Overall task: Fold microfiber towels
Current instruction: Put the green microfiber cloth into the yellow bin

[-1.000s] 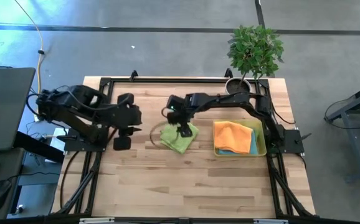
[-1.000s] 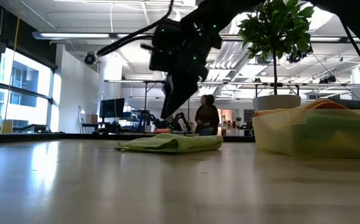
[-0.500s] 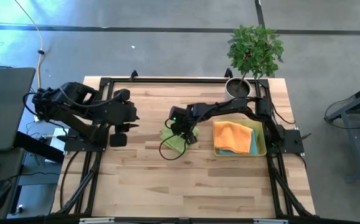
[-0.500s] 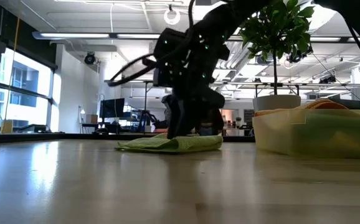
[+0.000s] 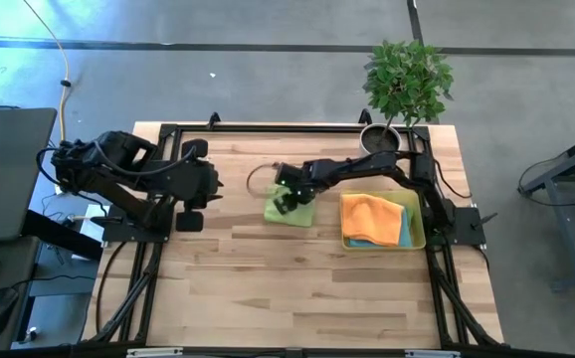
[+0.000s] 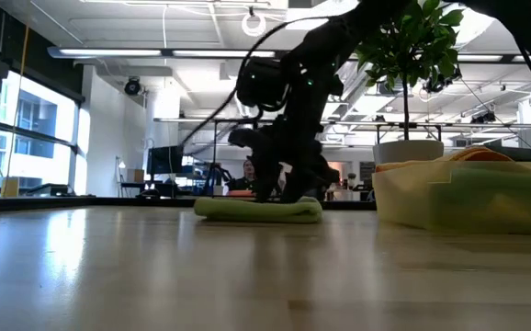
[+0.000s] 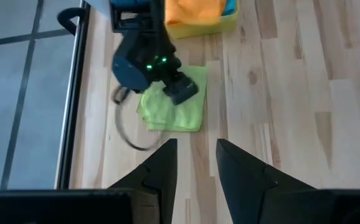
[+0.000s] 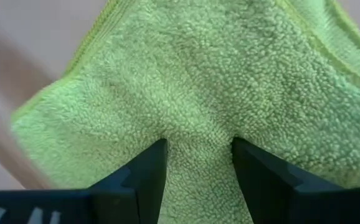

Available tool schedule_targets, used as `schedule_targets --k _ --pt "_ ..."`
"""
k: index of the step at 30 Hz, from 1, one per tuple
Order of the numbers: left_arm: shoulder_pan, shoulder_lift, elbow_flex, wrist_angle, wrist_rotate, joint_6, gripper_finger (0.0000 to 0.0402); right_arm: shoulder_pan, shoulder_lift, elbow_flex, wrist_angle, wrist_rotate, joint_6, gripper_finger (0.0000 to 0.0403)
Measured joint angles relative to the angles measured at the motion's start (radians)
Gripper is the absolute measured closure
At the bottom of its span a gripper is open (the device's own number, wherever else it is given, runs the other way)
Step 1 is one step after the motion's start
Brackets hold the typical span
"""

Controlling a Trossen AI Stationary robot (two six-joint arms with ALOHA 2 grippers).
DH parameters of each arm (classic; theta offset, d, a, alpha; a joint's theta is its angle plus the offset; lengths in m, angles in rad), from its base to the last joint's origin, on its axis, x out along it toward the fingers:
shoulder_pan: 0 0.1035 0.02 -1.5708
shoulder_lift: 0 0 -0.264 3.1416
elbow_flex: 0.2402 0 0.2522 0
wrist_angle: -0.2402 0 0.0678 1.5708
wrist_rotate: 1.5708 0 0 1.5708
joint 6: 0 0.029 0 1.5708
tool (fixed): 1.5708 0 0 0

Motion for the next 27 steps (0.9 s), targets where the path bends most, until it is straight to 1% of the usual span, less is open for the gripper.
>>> schedule_targets --k 1,2,5,8,10,12,13,16,20,22,27 --pt "0.000 0.000 0.000 0.000 0.000 0.000 0.0300 -0.004 0.000 0.000 0.005 -0.016 0.061 0.0226" --pt "0.000 0.000 0.000 0.000 0.000 0.006 0.0300 -0.010 -0.003 0.000 0.018 -0.036 0.083 0.0226" --pt "0.000 0.000 0.000 0.000 0.000 0.008 0.0300 -0.021 -0.011 0.025 0.041 -0.056 0.052 0.0226" --pt "0.000 0.000 0.000 0.000 0.000 0.008 0.0300 -0.025 -0.043 0.103 0.023 -0.024 -0.074 0.0226" --pt "0.000 0.000 0.000 0.000 0.000 0.008 0.0300 -0.030 -0.051 0.149 0.003 0.030 -0.192 0.0226" --pt "0.000 0.000 0.000 0.000 0.000 0.008 0.0300 -0.045 -0.042 0.168 -0.013 0.063 -0.309 0.0226" --pt "0.000 -0.001 0.000 0.000 -0.001 0.008 0.0300 -0.055 -0.039 0.170 -0.010 0.058 -0.364 0.0226" --pt "0.000 -0.002 0.000 0.000 -0.004 0.008 0.0300 -0.092 -0.039 0.166 0.038 -0.033 -0.485 0.0226" --pt "0.000 -0.002 0.000 0.000 -0.007 0.007 0.0300 -0.144 -0.026 0.137 0.011 -0.128 -0.587 0.0226" --pt "0.000 -0.002 0.000 0.000 -0.007 0.007 0.0300 -0.165 -0.029 0.127 0.013 -0.147 -0.614 0.0226" --pt "0.000 -0.002 0.000 0.000 -0.009 0.008 0.0300 -0.195 -0.030 0.074 0.040 -0.147 -0.673 0.0226"
